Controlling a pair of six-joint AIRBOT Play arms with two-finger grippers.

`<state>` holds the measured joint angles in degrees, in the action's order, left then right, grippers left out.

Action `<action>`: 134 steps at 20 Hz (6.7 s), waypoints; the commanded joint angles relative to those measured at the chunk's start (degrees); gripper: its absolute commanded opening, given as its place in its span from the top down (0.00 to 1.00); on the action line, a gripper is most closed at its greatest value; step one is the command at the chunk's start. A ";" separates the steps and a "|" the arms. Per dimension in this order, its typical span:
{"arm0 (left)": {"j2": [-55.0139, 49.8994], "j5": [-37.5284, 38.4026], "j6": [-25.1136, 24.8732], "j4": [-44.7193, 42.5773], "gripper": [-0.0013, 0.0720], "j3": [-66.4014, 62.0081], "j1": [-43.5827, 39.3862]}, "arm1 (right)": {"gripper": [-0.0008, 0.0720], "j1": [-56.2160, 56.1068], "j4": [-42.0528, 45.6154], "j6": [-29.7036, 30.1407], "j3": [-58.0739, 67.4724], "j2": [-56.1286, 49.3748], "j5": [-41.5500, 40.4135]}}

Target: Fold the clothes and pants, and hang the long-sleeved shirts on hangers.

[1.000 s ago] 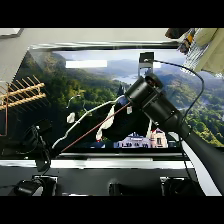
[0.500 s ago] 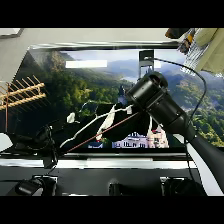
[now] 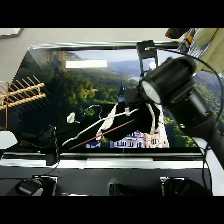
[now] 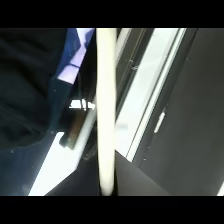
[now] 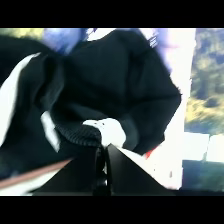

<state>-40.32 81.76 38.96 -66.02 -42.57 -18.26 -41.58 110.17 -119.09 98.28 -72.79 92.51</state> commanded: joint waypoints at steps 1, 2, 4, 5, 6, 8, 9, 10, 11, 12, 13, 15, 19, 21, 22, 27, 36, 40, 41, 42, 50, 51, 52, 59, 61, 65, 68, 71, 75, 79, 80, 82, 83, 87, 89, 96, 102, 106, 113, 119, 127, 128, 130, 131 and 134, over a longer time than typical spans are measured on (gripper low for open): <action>-1.27 -3.67 -3.87 -0.24 0.94 -0.04 -0.04 | 0.92 -0.02 -8.61 1.16 4.72 0.17 5.97; -1.84 -4.20 -5.22 -0.70 0.94 -0.04 -0.07 | 0.92 -0.02 -8.48 0.26 5.90 0.17 8.07; -3.19 -5.20 -5.73 -4.13 0.94 -0.04 -0.07 | 0.92 -0.02 -7.26 -0.17 7.21 0.17 10.97; -3.82 -5.81 -7.17 -5.81 0.94 -0.04 -0.04 | 0.92 -0.02 -6.86 -0.31 7.23 0.17 11.54; -4.37 -7.04 -8.41 -6.32 0.94 -0.07 -0.04 | 0.92 -0.02 -6.84 -0.50 7.21 -0.02 11.85; -5.44 -11.06 -9.03 -6.03 0.94 -0.28 -0.50 | 0.92 -0.02 -7.06 -0.74 7.21 -1.03 12.04; -6.25 -12.59 -9.14 -6.05 0.94 -0.90 -1.31 | 0.92 -0.02 -7.65 -1.42 7.21 -1.70 12.07; -7.26 -13.64 -9.42 -6.05 0.94 -1.77 -2.51 | 0.92 -0.02 -8.63 -2.27 7.21 -2.25 11.87; -8.37 -14.19 -10.14 -6.05 0.94 -2.60 -3.85 | 0.92 -0.02 -10.01 -3.02 7.23 -2.86 11.28; -9.62 -14.75 -10.60 -6.08 0.94 -3.37 -5.35 | 0.92 -0.02 -11.58 -3.78 7.23 -3.21 10.58; -10.95 -15.50 -10.51 -6.08 0.94 -3.98 -6.80 | 0.92 -0.02 -12.70 -4.76 7.23 -3.39 9.94; -13.35 -17.27 -10.40 -5.99 0.94 -4.59 -8.76 | 0.92 -0.02 -13.97 -5.88 7.23 -3.26 9.94; -16.68 -19.82 -9.86 -5.75 0.94 -5.77 -10.86 | 0.92 -0.02 -15.04 -6.43 9.33 -2.45 13.33; -17.44 -21.09 -10.01 -5.79 0.94 -5.90 -11.13 | 0.92 -0.02 -15.10 -8.90 11.26 -2.25 13.33; -17.66 -22.08 -9.81 -5.77 0.94 -5.90 -11.13 | 0.92 -0.02 -15.17 -9.75 11.89 -2.25 13.33; -18.56 -25.97 -9.86 -5.33 0.94 -5.92 -12.94 | 0.92 -0.02 -14.93 -10.58 11.93 -2.97 12.94; -18.93 -32.15 -8.72 -3.39 0.94 -5.90 -15.78 | 0.74 -0.02 -14.99 -10.54 11.93 -5.05 13.22; -18.91 -32.33 -8.72 -3.39 0.94 -5.90 -15.78 | 0.46 -0.02 -9.49 -10.43 11.93 -3.74 13.31; -18.91 -32.33 -8.74 -3.39 0.94 -5.90 -15.78 | 0.46 -0.02 -6.03 -10.82 11.93 -2.84 13.29; -18.91 -32.33 -8.72 -3.39 0.94 -5.90 -15.78 | 0.46 -0.02 -3.02 -11.02 11.93 -1.88 13.25; -18.91 -32.37 -8.72 -3.39 0.94 -5.90 -15.78 | 0.39 0.04 11.04 -5.62 11.93 8.17 13.53; -18.91 -32.35 -8.72 -3.41 0.94 -5.90 -15.78 | 0.39 0.04 10.67 -3.02 11.93 9.07 13.55; -18.91 -32.35 -8.72 -3.39 0.94 -5.90 -15.78 | 0.39 0.04 10.67 -1.05 11.93 9.66 13.55; -18.91 -32.33 -7.87 -3.41 0.94 -5.90 -15.78 | 0.39 7.17 22.58 -2.47 6.40 9.20 13.46; -18.91 -32.33 -7.87 -3.41 0.94 -5.88 -15.78 | 0.35 20.41 6.08 0.94 6.36 7.72 12.41; -18.91 -32.30 -7.87 -3.41 0.94 -5.88 -15.78 | 0.33 37.73 -38.91 33.09 5.97 5.14 13.33; -18.91 -32.33 -7.39 -3.43 0.94 -5.86 -15.78 | 0.30 35.76 -45.64 48.09 5.51 4.90 13.44; -18.91 -32.30 -6.78 -3.43 0.94 -5.86 -15.78 | 0.31 31.36 -44.17 54.10 2.14 3.87 13.40; -18.91 -32.28 -6.78 -3.43 0.94 -5.86 -15.78 | 0.31 28.46 -46.84 61.42 -5.99 2.12 12.50; -18.91 -32.30 -6.78 -3.43 0.94 -5.86 -15.78 | 0.31 28.46 -46.88 63.19 -6.84 2.03 11.87; -18.91 -32.30 -6.80 -3.43 0.94 -5.86 -15.78 | 0.31 28.46 -45.94 65.09 -6.91 2.03 10.88; -18.93 -32.30 -6.80 -3.43 0.94 -5.86 -15.78 | 0.31 28.46 -45.07 69.05 -7.10 2.01 8.22; -18.93 -32.30 -6.82 -3.43 0.94 -5.86 -15.76 | 0.31 28.46 -45.07 70.79 -7.10 2.01 7.19; -18.93 -32.30 -6.80 -3.43 0.94 -5.86 -15.78 | 0.31 28.46 -44.96 76.81 -7.13 2.01 5.51; -18.93 -32.30 -6.80 -3.43 0.94 -5.86 -15.76 | 0.31 28.46 -45.16 76.74 -7.13 1.68 6.23; -18.93 -32.30 -6.80 -3.43 0.94 -5.86 -15.78 | 0.33 28.46 -48.19 76.81 -11.43 -0.61 8.07; -18.91 -32.30 -6.78 -3.43 0.94 -5.86 -15.78 | 0.92 28.46 -48.11 79.89 -14.84 -0.57 8.11; -18.60 -32.72 -4.81 -3.52 0.73 -5.88 -15.76 | 0.92 28.48 -47.12 79.91 -14.84 1.09 6.51; -16.15 -39.89 19.15 -14.69 0.05 -5.90 -15.74 | 0.93 28.48 -34.51 79.89 -14.84 8.48 4.37; -11.13 -37.40 59.80 -16.59 0.04 -6.67 -4.76 | 0.93 28.48 -33.88 75.78 -14.84 10.86 2.08; -24.83 -44.63 62.36 -1.44 0.04 -6.73 -19.47 | 0.93 28.48 -33.99 72.70 -14.84 10.88 3.39; -26.73 -47.01 63.52 -1.44 0.04 -6.73 -21.22 | 0.93 28.48 -33.97 72.24 -14.84 10.88 3.37; -29.70 -50.07 63.56 -1.46 0.04 -6.73 -23.12 | 0.92 28.48 -33.97 71.23 -14.84 10.88 3.37; -30.84 -50.53 63.43 -1.55 0.04 -6.75 -23.56 | 0.92 28.48 -33.99 71.23 -14.84 10.88 3.37; -31.54 -50.53 58.66 -3.61 0.04 -6.73 -23.98 | 0.92 28.48 -33.99 70.79 -14.84 10.88 3.32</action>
<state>-70.00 33.06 100.25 -68.45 -49.25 -40.80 -13.08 76.18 -47.35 83.46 -61.95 95.77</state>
